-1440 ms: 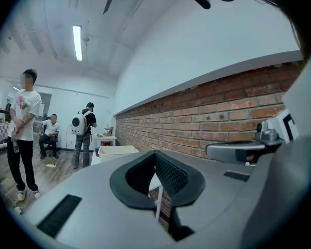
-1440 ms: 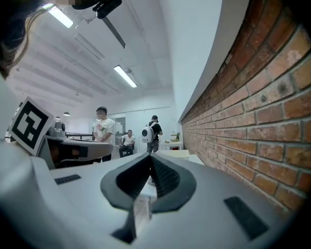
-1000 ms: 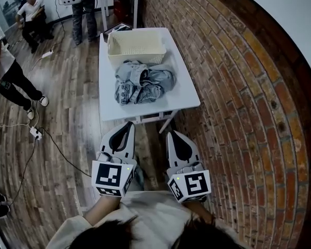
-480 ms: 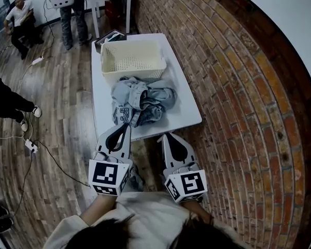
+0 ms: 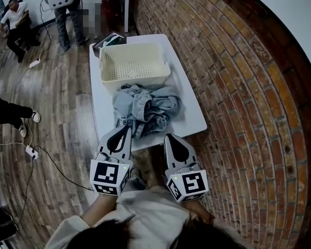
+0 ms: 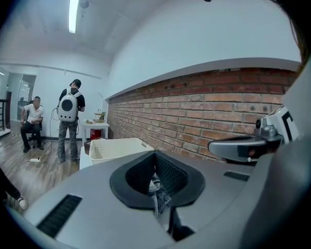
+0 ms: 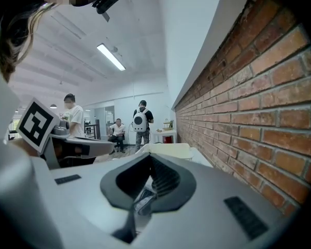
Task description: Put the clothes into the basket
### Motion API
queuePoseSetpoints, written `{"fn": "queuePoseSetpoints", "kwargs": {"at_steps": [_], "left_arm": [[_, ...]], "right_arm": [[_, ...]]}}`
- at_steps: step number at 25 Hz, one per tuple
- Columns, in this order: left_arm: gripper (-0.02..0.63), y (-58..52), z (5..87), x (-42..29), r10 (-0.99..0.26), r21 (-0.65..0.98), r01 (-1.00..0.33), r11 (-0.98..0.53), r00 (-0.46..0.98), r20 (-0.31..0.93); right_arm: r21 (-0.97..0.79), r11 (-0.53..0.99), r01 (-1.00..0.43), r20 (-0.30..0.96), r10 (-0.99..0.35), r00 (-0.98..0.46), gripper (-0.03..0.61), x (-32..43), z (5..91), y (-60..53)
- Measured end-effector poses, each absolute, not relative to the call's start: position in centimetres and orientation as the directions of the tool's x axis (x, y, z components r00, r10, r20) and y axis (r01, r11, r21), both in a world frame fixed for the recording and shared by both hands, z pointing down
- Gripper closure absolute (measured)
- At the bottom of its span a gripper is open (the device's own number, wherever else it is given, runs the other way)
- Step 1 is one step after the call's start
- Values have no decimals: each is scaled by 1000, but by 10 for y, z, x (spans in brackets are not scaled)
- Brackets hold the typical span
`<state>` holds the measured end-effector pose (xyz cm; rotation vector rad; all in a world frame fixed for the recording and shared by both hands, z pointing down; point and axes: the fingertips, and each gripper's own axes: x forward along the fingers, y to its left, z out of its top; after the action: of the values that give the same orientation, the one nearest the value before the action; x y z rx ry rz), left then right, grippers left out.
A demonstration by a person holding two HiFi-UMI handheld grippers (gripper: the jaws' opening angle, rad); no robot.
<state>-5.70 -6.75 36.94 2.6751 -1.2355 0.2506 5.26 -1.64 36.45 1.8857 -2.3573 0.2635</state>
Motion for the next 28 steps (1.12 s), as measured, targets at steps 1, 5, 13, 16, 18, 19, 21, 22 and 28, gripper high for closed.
{"fn": "queuePoseSetpoints", "kwargs": {"at_steps": [1,5,13,16,18,19,21,22,28], "left_arm": [[607,-70,371,-58,-733,96,-764,-638,640,231],[607,-75,377,-62,-735,103,-770,-630,634,241],[607,-87,387,-62,-732,104,-772,-627,629,262],[607,-95,389,-61,-736,113,-780,-616,620,272],[607,-99,389,-60,-741,112,-787,-607,611,278],[607,-101,389,-60,-742,111,-788,-605,609,280],[607,-104,392,-59,-742,105,-791,-603,604,291],[607,-106,396,-60,-742,104,-794,-599,599,302],[607,-120,416,-58,-723,127,-794,-594,597,347]], "right_arm": [[-67,212,-975,200,-955,-221,574,53,367,-19],[-74,212,-974,214,-951,-224,574,54,374,-24],[-86,204,-975,228,-949,-219,574,66,381,-33],[-91,208,-974,235,-946,-224,574,72,384,-41],[-94,219,-971,244,-941,-236,574,74,386,-46],[-93,228,-969,245,-938,-244,574,74,387,-50],[-89,245,-965,249,-933,-260,574,73,388,-56],[-88,251,-964,252,-931,-265,574,73,390,-59],[-104,280,-954,275,-914,-298,574,79,403,-77]]}}
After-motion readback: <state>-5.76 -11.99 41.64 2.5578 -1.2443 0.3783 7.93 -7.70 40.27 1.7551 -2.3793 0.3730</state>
